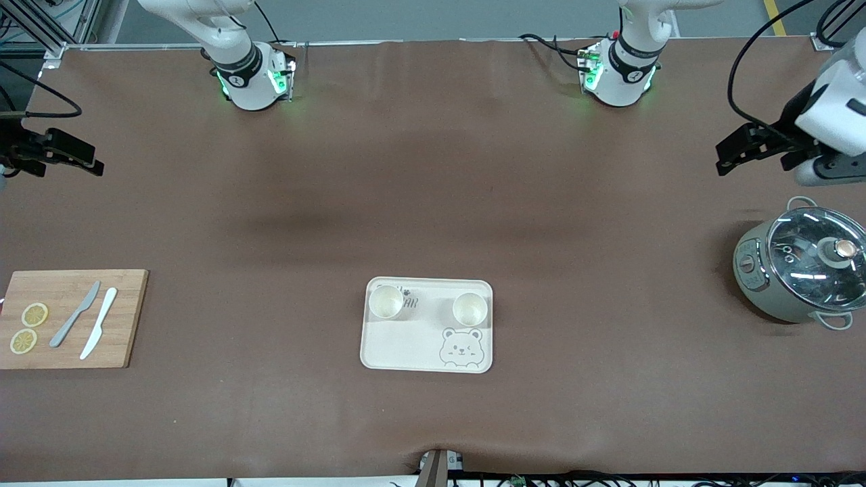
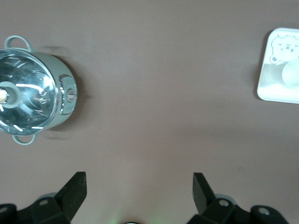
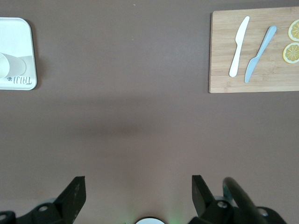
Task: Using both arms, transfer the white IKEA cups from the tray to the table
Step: 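Move the left gripper over the white cup on the tray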
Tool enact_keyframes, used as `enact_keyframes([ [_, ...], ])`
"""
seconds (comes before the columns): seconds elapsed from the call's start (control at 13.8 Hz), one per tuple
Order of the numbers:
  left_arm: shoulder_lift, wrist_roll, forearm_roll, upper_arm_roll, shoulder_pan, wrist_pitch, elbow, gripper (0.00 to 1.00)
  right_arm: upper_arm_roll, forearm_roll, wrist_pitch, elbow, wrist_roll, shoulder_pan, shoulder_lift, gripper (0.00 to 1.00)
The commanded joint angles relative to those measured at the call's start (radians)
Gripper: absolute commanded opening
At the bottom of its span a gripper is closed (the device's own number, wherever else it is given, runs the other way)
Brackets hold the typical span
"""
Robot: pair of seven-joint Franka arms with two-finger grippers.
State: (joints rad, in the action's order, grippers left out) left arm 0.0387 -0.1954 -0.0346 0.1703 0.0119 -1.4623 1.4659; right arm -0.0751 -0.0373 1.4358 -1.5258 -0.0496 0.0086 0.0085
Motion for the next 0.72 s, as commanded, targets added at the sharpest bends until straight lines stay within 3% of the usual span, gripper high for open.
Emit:
enact_keyframes([
  [0.0,0.045,-0.006,-0.013,0.011,-0.012,-0.004,-0.027,1.0,0.014,0.005,-0.008,0.019,-0.004,-0.022,0.011,1.0],
  [0.43,0.236,-0.045,-0.013,0.011,-0.082,-0.174,-0.024,1.0,0.014,0.004,-0.005,0.021,0.004,-0.022,0.013,1.0],
  [0.65,0.325,-0.183,-0.025,0.008,-0.192,-0.286,-0.022,1.0,0.014,0.001,-0.003,0.024,0.004,-0.022,0.014,1.0],
])
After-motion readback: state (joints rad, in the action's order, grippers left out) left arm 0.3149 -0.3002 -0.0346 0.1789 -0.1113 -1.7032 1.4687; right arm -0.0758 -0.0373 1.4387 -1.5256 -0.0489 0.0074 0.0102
